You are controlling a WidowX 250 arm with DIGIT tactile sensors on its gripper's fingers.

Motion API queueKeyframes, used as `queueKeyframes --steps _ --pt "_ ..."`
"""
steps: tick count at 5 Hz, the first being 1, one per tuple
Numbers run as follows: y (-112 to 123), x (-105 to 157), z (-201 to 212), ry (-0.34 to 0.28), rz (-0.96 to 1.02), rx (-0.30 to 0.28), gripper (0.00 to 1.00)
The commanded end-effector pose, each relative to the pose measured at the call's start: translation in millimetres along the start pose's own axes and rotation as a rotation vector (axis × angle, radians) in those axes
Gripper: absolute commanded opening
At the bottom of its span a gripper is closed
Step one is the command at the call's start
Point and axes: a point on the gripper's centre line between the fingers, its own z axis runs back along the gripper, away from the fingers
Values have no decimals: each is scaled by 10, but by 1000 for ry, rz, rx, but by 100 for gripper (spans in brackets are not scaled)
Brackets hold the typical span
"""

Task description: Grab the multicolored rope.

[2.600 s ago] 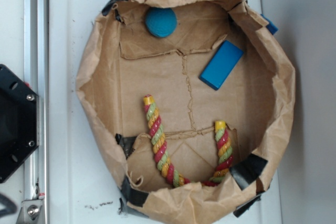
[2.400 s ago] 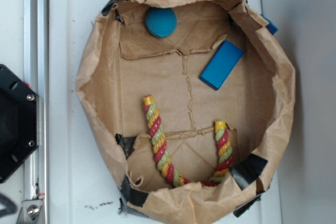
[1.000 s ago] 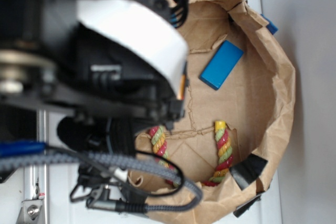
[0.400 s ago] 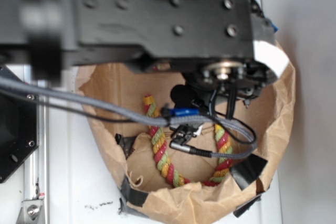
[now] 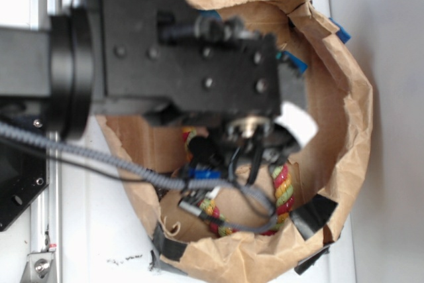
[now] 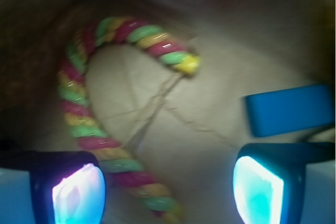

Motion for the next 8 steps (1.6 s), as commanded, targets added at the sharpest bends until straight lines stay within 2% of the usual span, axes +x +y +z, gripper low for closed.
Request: queueKeyframes --steps 1,3,4,5,6,8 --pt "-196 75 106 -91 -78 66 100" --pt "-196 75 106 -91 -78 66 100" --pt "-111 142 19 -29 -56 123 100" --pt "66 181 -18 -34 -29 147 100" --pt "46 220 -48 -39 -45 147 100" --pt "-467 173 -151 -73 -202 85 100"
